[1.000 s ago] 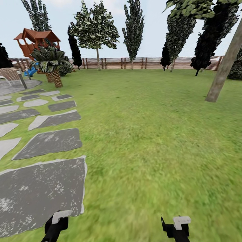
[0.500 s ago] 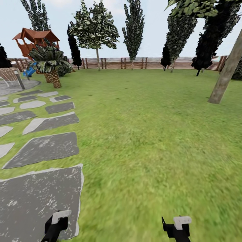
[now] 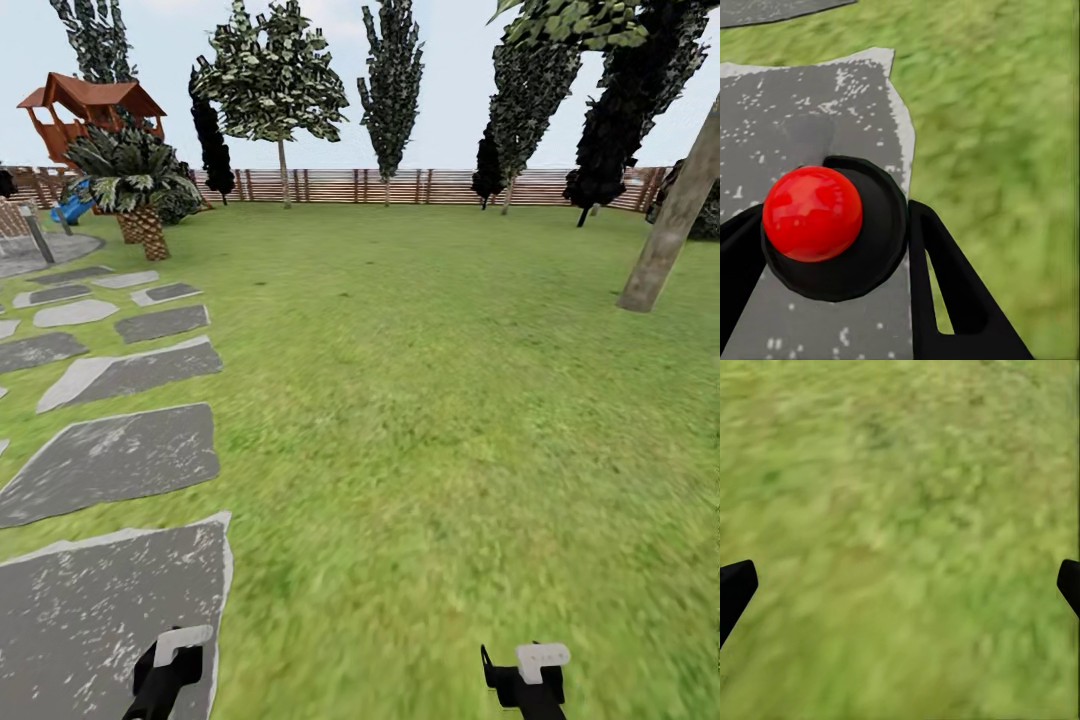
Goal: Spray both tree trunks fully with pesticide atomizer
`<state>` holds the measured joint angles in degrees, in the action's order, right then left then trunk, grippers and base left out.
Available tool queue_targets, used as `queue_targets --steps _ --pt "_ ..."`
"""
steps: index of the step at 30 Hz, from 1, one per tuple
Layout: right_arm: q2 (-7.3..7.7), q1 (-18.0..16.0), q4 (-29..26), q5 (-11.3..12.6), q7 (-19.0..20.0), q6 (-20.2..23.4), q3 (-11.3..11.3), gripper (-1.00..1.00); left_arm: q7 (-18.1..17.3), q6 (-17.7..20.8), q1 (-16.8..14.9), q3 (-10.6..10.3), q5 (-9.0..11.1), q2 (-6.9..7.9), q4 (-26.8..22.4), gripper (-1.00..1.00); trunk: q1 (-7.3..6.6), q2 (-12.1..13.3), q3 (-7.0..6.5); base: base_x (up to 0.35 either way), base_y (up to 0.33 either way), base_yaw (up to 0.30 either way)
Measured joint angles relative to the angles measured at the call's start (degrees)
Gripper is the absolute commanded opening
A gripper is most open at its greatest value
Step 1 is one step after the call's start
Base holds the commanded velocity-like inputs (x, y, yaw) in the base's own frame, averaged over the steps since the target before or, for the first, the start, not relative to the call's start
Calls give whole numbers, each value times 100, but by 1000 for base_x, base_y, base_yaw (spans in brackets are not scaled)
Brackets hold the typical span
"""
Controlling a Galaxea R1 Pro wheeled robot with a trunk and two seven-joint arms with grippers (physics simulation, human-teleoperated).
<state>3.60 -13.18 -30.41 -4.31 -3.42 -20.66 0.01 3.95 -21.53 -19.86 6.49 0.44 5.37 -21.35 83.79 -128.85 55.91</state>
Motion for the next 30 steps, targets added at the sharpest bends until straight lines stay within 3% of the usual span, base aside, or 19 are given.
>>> queue_targets --steps 30 --pt "0 0 0 0 -4 0 -10 100 0 0 0 -2 0 0 9 -100 0 0 0 339 0 -260"
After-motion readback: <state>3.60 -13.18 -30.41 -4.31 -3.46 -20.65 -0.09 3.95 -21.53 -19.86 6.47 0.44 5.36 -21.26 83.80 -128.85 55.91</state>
